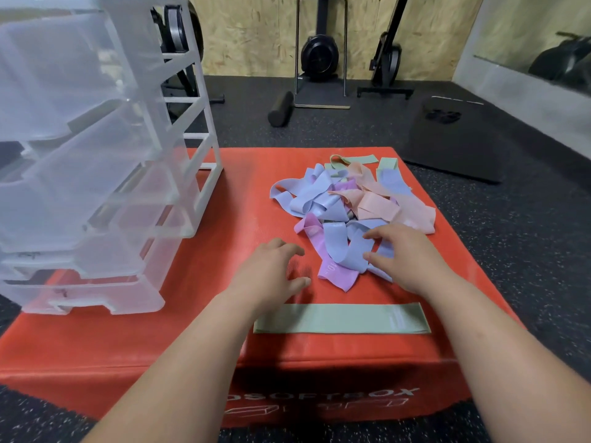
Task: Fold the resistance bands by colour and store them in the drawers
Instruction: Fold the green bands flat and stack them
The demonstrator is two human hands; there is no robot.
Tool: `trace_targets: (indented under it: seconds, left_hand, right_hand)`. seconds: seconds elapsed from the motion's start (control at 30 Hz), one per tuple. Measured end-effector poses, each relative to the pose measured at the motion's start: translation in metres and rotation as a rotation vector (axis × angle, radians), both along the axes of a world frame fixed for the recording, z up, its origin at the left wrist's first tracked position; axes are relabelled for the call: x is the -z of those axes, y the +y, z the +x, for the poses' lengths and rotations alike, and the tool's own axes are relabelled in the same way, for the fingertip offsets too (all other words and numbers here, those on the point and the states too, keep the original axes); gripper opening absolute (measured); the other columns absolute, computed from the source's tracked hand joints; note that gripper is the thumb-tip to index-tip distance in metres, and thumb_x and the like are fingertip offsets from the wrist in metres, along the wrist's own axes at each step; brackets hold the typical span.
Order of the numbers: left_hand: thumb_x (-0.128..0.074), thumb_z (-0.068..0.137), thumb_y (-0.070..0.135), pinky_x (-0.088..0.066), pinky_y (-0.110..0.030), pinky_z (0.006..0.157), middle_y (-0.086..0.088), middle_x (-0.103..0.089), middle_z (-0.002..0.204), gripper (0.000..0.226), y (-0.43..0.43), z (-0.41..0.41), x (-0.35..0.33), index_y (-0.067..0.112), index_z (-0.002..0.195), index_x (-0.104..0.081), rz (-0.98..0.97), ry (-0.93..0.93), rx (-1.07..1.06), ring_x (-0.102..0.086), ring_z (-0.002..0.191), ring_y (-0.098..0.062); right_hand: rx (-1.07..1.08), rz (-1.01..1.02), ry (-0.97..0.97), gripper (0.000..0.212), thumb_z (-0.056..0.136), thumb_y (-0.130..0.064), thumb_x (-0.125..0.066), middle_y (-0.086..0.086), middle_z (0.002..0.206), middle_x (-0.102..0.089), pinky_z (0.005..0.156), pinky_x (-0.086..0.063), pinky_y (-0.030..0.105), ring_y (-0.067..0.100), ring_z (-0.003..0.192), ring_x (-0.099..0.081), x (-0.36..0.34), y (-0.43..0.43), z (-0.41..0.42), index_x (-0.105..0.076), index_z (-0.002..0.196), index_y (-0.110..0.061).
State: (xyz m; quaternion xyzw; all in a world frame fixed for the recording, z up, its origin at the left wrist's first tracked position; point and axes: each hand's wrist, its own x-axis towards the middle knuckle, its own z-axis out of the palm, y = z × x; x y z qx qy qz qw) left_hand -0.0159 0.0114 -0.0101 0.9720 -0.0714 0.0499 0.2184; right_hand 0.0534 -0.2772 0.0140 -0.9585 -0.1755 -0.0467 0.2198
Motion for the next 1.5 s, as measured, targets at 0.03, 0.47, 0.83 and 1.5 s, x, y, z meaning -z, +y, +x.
trace_targets:
  seconds: [0.03, 0.47, 0.83, 1.5]
  left_hand:
    - [-0.076, 0.088, 0.053, -0.048, -0.040, 0.100, 0.005, -0.057, 0.127, 0.057, -0.001, 0.005, 0.001, 0.035, 0.139, -0.059, -0.015, -0.008, -0.016, -0.054, 0.120, -0.022]
    - [-0.070, 0.091, 0.047, -0.045, -0.036, 0.102, 0.009, -0.052, 0.130, 0.049, -0.002, 0.048, 0.008, 0.036, 0.137, -0.058, -0.145, -0.152, -0.030, -0.050, 0.120, -0.018]
    - [-0.070, 0.093, 0.045, -0.043, -0.033, 0.104, 0.009, -0.052, 0.132, 0.050, -0.004, 0.050, 0.008, 0.035, 0.141, -0.058, -0.183, -0.136, -0.007, -0.048, 0.122, -0.017]
    - [-0.070, 0.093, 0.035, -0.043, -0.030, 0.102, 0.008, -0.056, 0.128, 0.037, 0.003, 0.035, -0.015, 0.030, 0.130, -0.066, -0.239, -0.207, -0.074, -0.055, 0.118, -0.018]
  right_hand:
    - [0.007, -0.007, -0.026, 0.041, 0.087, -0.037, -0.079, -0.006, 0.125, -0.067, 0.098, -0.050, 0.038, 0.020, 0.115, -0.061, 0.001, 0.005, 0.007, -0.069, 0.126, -0.031]
    - [-0.039, -0.449, 0.016, 0.056, 0.090, -0.026, -0.066, -0.008, 0.139, -0.058, 0.092, -0.054, 0.044, 0.026, 0.125, -0.054, -0.013, 0.066, 0.123, -0.055, 0.141, -0.045]
    - [0.084, -0.561, -0.172, 0.039, 0.088, -0.038, -0.074, 0.001, 0.145, -0.048, 0.089, -0.050, 0.042, 0.032, 0.130, -0.041, 0.002, 0.056, 0.136, -0.069, 0.126, -0.046]
    - [0.088, 0.027, -0.307, 0.014, 0.095, -0.027, -0.058, 0.000, 0.096, -0.069, 0.075, -0.049, 0.040, 0.027, 0.095, -0.060, -0.105, 0.049, 0.105, -0.072, 0.096, -0.027]
